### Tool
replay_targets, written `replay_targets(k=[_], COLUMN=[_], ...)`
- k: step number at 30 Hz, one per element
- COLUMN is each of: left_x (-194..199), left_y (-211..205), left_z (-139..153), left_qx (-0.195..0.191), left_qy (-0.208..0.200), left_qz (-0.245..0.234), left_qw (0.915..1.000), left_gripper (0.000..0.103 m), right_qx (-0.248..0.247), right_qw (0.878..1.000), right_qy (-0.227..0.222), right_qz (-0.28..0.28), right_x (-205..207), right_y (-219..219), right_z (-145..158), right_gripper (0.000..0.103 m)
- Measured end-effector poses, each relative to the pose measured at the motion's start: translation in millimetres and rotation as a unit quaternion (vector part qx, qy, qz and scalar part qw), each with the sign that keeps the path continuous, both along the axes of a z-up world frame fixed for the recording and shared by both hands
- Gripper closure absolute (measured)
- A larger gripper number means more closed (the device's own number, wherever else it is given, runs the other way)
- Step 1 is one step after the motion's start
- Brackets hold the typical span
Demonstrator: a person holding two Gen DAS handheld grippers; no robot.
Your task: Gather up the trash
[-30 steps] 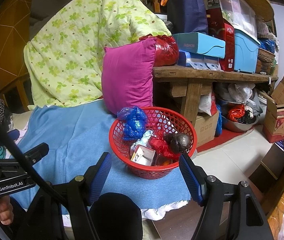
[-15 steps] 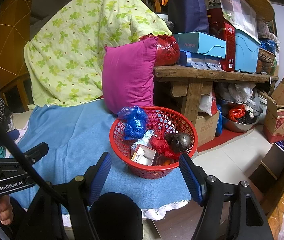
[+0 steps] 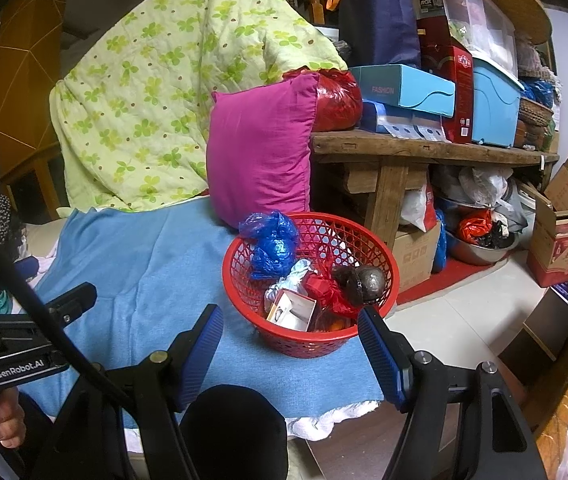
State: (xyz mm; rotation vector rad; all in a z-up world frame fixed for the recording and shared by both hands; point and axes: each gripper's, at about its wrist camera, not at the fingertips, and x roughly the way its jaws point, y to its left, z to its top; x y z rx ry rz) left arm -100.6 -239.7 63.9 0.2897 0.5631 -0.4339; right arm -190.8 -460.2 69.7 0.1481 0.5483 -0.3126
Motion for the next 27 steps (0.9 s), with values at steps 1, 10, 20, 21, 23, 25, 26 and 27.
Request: replay_targets(k=[1,10,20,21,23,25,26,27], left_x=[0.2,0.0,-2.3,-2.6,-3.4,-3.9,-4.3,-4.7], left_y=[0.1,0.6,-0.6,-0.7,-0.8,-1.3,-1.8,-2.1], left_z=[0.0,1.2,3.7,3.8,4.2,4.3,4.4,4.4], left_qx=[0.000,-0.002,-0.003,-0.003,-0.003,-0.003,-0.003,-0.003], left_qy=[0.000,0.000,-0.006,-0.006,-0.007,-0.008,-0.008,-0.009], left_qz=[-0.001,-0.003,-0.007,-0.008,-0.007,-0.007,-0.007,-0.008], left_qw=[1.0000,1.0000,1.0000,0.9999,0.9999,0.9999,0.9999,0.9999], left_gripper=[0.003,0.003,0.003,0.003,0.003,0.003,0.003,0.003], right_qx=[0.000,-0.002,-0.009,-0.010,-0.010,-0.008,-0.008,-0.009], right_qw=[1.000,1.000,1.000,1.000,1.000,1.000,1.000,1.000], right_qy=[0.000,0.000,0.003,0.004,0.004,0.003,0.003,0.003], right_qz=[0.000,-0.001,-0.008,-0.009,-0.011,-0.013,-0.013,-0.013], right_x=[0.6,0.1,3.0,2.6,1.8,1.3,0.9,0.6], right_y=[0.3,0.6,-2.0,-2.4,-3.8,-4.6,-5.0,-5.3], right_z=[0.3,-0.1,5.2,5.2,4.9,4.9,5.0,5.2], right_gripper=[0.030,0.030,0.030,0.030,0.030,0.030,0.030,0.030])
